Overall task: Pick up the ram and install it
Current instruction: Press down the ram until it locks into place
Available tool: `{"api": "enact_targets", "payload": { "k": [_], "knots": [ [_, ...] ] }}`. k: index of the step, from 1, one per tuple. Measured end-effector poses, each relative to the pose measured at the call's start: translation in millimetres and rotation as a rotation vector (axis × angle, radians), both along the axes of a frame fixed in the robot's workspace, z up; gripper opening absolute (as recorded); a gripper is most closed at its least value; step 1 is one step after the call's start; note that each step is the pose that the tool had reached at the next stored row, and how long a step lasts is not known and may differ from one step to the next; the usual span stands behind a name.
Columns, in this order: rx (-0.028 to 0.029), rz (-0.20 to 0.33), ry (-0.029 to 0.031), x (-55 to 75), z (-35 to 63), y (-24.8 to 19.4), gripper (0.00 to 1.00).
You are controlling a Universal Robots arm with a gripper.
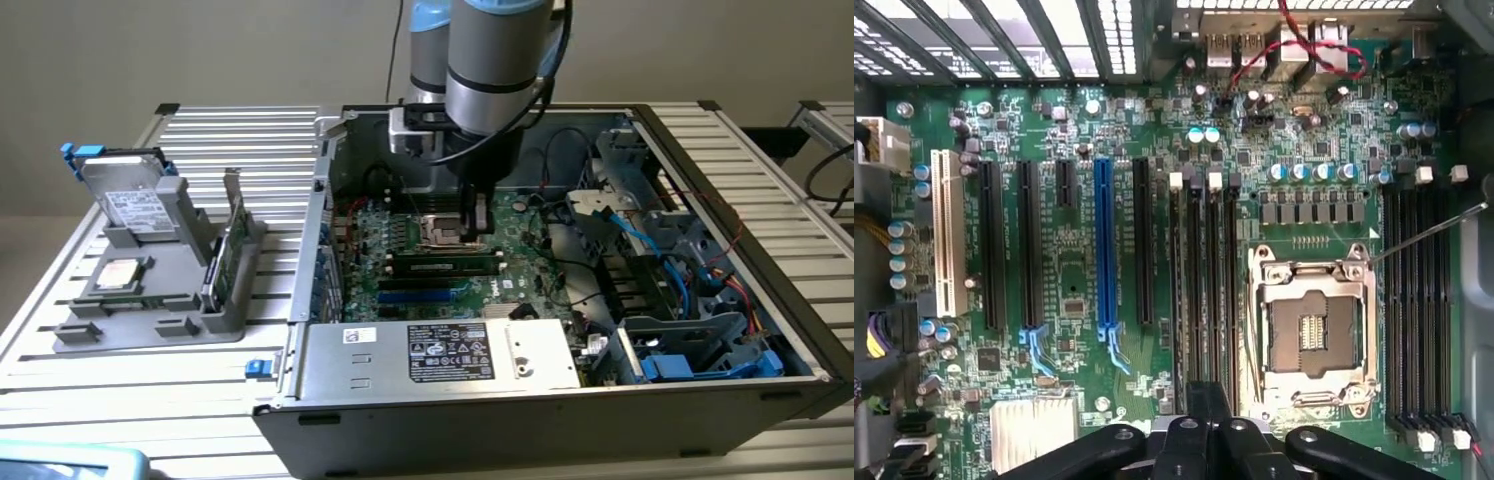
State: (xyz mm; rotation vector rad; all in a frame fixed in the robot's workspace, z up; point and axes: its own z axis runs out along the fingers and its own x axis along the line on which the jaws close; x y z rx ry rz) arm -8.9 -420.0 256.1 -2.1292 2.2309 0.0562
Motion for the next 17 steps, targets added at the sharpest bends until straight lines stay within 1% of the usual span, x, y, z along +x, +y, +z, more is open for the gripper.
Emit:
{"api": "enact_targets", "payload": {
  "k": [4, 7, 9, 11, 12, 15, 17],
  "knots": [
    [0.0000, -0.004, 0.0001, 3.7, -7.3, -0.3, 0.11],
    [0.0001, -0.009, 0.0004, 4.2, -12.7, -1.5, 0.11],
    [0.0001, -0.012, 0.0021, 4.2, -15.8, -2.4, 0.11],
    [-0.0001, -0.012, 0.0036, 4.4, -16.0, -2.6, 0.11],
    [-0.0003, -0.012, 0.0057, 5.0, -15.9, -2.7, 0.11],
    [0.0001, -0.012, 0.0190, 8.7, -17.5, -2.8, 0.11],
    [0.0000, -0.012, 0.0249, 10.7, -19.5, -3.0, 0.11]
  ]
}}
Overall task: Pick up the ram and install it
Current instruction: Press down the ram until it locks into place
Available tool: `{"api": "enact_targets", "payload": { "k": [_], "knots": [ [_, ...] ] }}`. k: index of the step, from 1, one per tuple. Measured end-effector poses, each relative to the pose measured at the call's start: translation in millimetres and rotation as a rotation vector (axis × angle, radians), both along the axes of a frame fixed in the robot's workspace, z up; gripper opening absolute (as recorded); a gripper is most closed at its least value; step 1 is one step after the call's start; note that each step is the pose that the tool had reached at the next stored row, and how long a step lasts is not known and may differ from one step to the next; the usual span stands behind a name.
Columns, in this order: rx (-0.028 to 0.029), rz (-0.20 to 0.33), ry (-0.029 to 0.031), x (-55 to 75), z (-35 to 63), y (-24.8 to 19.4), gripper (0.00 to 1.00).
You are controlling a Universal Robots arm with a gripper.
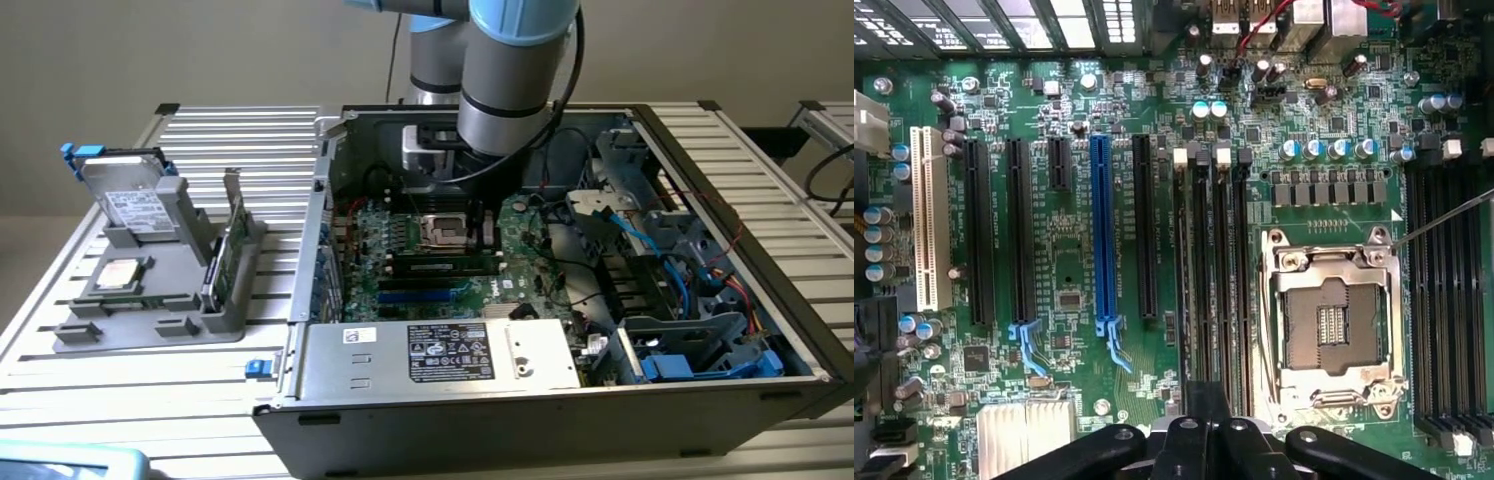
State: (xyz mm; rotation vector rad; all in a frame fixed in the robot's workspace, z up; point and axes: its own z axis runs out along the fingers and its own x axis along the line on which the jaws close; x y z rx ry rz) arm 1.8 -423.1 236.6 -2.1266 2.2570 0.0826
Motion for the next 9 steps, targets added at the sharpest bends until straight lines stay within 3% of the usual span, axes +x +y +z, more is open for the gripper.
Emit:
{"api": "enact_targets", "payload": {
  "k": [5, 7, 9],
  "knots": [
    [-0.0003, 0.000, 0.0094, 1.6, -3.6, -0.1, 0.11],
    [-0.0006, 0.000, 0.0178, 2.8, -3.6, -0.1, 0.11],
    [-0.0010, 0.000, 0.0304, 4.4, -3.8, -0.1, 0.11]
  ]
}}
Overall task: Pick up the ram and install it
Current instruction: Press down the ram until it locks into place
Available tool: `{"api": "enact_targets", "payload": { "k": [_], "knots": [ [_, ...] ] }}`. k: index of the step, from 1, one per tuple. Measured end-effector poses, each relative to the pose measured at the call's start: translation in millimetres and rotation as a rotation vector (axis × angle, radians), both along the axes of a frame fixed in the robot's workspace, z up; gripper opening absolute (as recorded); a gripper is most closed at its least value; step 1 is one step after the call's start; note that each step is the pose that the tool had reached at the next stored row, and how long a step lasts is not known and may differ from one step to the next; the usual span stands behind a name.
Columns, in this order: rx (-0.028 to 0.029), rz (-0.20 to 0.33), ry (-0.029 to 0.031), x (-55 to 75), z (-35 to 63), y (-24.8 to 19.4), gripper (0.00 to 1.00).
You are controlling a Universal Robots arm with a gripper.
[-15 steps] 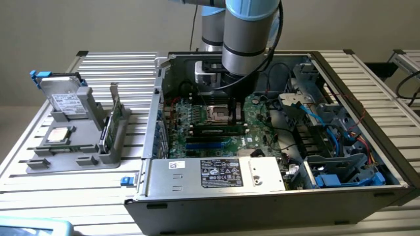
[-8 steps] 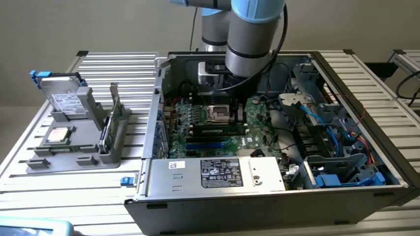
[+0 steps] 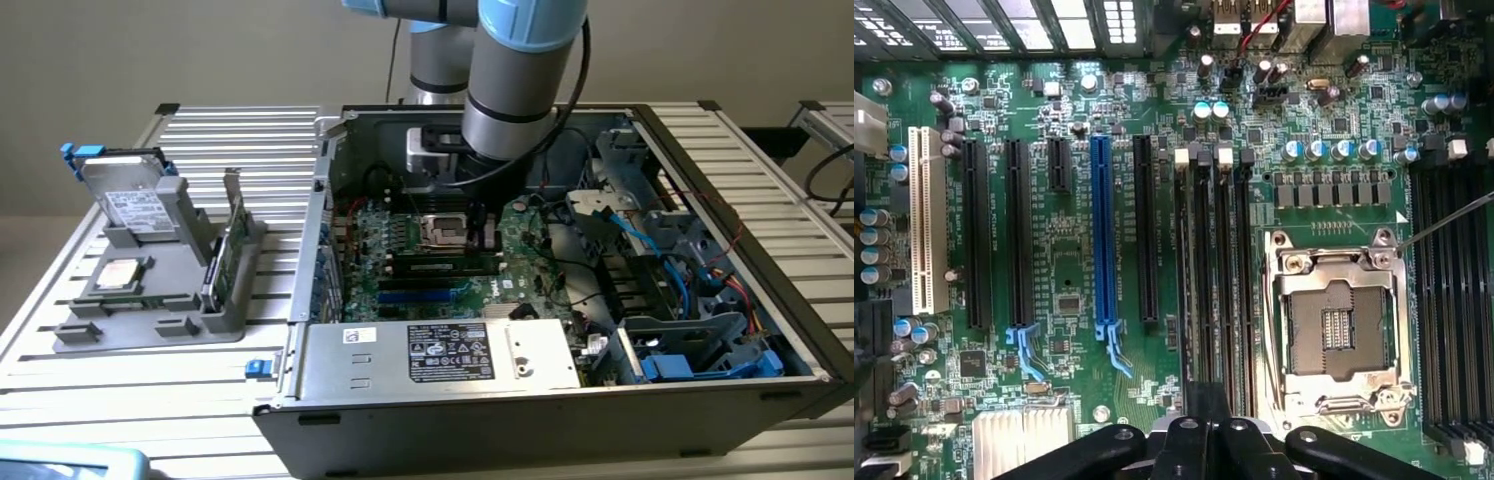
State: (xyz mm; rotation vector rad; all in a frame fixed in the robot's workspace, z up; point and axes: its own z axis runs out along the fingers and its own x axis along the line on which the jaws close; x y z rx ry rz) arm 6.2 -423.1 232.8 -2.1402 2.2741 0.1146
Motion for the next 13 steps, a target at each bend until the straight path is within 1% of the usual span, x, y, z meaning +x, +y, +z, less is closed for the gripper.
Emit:
{"api": "enact_targets", "payload": {
  "k": [1, 3, 4, 7, 9, 13],
  "knots": [
    [-0.0002, 0.000, 0.0078, 1.1, 0.0, 0.0, 0.11],
    [-0.0005, 0.000, 0.0198, 3.3, -0.2, 0.0, 0.11],
    [-0.0010, 0.000, 0.0225, 3.9, -0.3, 0.0, 0.11],
    [-0.0016, 0.000, 0.0232, 4.1, -0.5, 0.0, 0.11],
    [-0.0009, 0.000, 0.0229, 4.2, -1.6, 0.4, 0.11],
    [-0.0015, 0.000, 0.0225, 4.4, -3.8, 0.8, 0.11]
  ]
}}
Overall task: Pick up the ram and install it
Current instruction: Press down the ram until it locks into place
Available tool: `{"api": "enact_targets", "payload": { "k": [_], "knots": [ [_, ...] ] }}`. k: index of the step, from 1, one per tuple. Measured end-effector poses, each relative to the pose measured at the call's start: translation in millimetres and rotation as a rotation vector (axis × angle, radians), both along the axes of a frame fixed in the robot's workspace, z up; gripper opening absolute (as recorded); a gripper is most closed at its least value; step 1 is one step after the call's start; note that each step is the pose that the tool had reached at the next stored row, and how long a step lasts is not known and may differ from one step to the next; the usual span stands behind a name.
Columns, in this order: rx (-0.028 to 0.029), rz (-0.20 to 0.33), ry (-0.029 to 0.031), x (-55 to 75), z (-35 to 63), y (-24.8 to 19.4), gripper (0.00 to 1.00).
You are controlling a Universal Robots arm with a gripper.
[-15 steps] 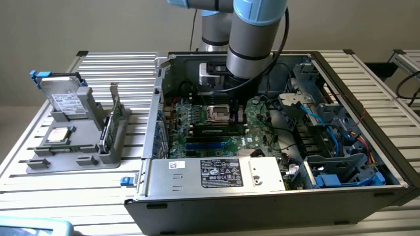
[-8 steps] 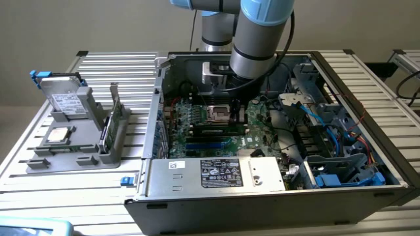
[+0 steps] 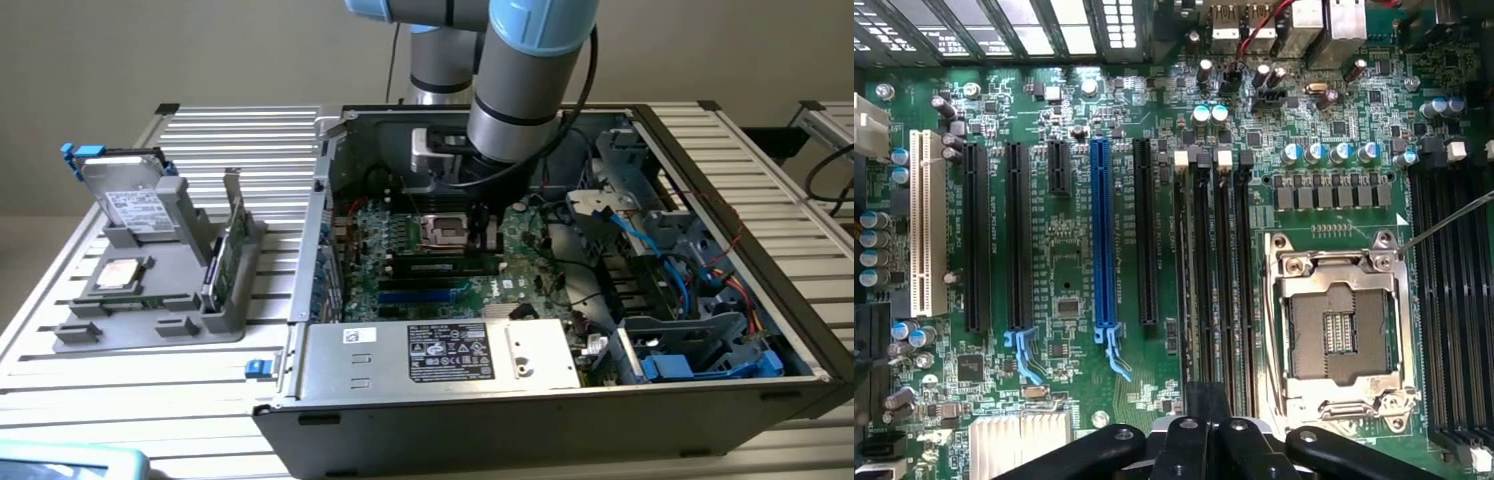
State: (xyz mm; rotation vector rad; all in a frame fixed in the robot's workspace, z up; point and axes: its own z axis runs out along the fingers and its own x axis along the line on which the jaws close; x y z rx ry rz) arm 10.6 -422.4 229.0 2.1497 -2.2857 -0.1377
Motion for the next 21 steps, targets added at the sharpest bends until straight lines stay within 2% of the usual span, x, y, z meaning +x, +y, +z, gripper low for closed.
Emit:
{"api": "enact_targets", "payload": {
  "k": [2, 7, 13, 18, 21],
  "knots": [
    [-0.0012, 0.000, 0.0003, 0.4, -0.7, 0.3, 0.11],
    [0.0000, 0.000, -0.0002, 0.6, 0.2, 0.5, 0.11],
    [-0.0067, 0.000, 0.0061, 4.1, -2.8, 0.3, 0.11],
    [-0.0065, 0.000, 0.0046, 2.9, -4.4, 0.5, 0.11],
    [-0.0050, 0.001, 0.0009, -1.8, -2.4, 0.7, 0.11]
  ]
}}
